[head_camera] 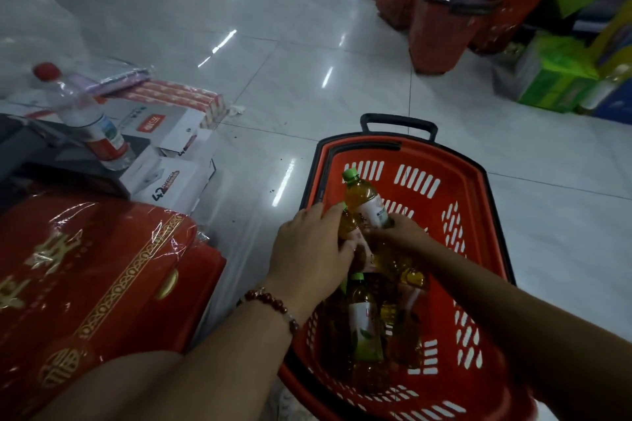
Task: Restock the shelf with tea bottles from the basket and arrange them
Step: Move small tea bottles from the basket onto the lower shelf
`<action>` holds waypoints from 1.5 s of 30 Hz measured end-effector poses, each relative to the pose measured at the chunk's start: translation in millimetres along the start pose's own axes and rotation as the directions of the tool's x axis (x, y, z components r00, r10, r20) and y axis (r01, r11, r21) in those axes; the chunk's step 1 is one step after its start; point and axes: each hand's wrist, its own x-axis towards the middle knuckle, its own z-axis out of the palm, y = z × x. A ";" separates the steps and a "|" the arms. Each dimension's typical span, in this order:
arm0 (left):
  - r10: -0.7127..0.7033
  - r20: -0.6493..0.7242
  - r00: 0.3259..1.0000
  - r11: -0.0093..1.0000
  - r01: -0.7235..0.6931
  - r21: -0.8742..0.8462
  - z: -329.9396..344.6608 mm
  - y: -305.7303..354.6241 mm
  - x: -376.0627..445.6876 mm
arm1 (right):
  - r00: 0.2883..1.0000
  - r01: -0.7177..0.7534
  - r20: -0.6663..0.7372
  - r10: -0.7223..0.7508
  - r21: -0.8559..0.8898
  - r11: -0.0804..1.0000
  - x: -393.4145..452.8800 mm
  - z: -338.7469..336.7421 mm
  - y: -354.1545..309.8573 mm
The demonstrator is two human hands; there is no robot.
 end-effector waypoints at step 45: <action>-0.601 -0.260 0.755 0.326 -0.065 -0.943 -169.0 -144.5 -299.5 | 0.697 0.562 0.369 -0.615 0.251 0.788 -290.0 222.4 -210.5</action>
